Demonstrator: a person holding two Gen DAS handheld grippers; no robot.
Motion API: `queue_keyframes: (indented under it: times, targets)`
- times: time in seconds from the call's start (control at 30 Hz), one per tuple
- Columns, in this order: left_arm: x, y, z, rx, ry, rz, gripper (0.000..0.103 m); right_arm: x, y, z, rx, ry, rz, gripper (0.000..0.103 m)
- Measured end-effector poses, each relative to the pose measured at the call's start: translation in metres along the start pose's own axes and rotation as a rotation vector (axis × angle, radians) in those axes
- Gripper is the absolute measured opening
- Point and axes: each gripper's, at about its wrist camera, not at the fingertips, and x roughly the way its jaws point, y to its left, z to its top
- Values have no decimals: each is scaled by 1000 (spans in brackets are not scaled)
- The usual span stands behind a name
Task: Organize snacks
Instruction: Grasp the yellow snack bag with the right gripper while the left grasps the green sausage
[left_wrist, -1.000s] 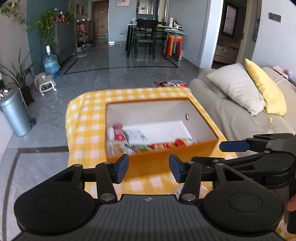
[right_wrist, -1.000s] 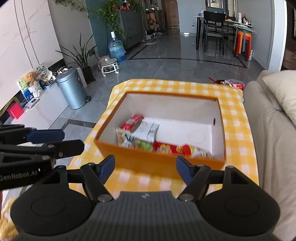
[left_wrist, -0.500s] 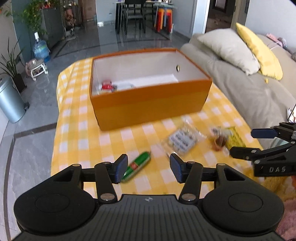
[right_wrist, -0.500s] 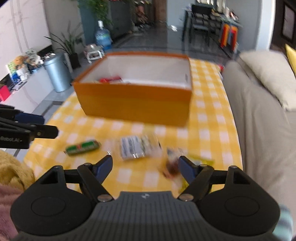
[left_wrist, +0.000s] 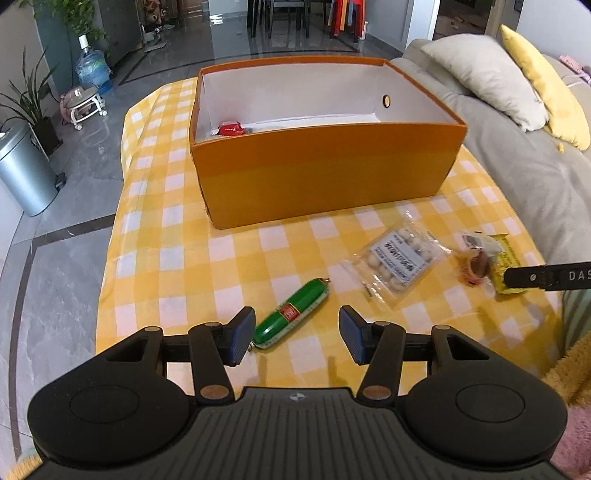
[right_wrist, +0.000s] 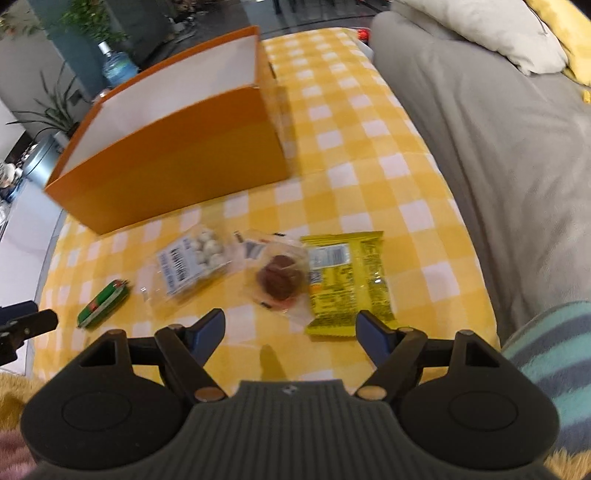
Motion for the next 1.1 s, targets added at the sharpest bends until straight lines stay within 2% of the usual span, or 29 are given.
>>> queue_keyframes:
  times: [0.07, 0.13, 0.2, 0.33, 0.63, 0.7, 0.77, 0.83, 1.0, 1.1]
  targets:
    - [8, 0, 2, 16, 8, 3, 62, 5, 1, 5, -24, -2, -24, 72]
    - [16, 2, 4, 29, 22, 2, 62, 11, 6, 8, -102, -6, -82, 67]
    - [25, 1, 6, 47, 39, -6, 62, 21, 9, 11, -161, 31, -130, 62]
    - [39, -4, 11, 118, 59, -17, 62, 36, 3, 13, -152, 93, -115, 59]
    - [69, -13, 17, 176, 142, -4, 61, 42, -3, 19, -145, 66, -125, 62]
    - [71, -13, 16, 168, 162, 10, 61, 42, -1, 19, -158, 66, -134, 58]
    - [73, -11, 14, 144, 181, 6, 55, 41, 2, 17, -173, 63, -155, 51]
    - [71, -11, 12, 130, 180, 5, 51, 40, 4, 16, -184, 58, -173, 38]
    - [66, -11, 9, 110, 176, 9, 36, 36, 7, 14, -193, 79, -159, 35]
    - [61, -8, 9, 62, 178, -12, 32, 33, 9, 11, -178, 108, -120, 34]
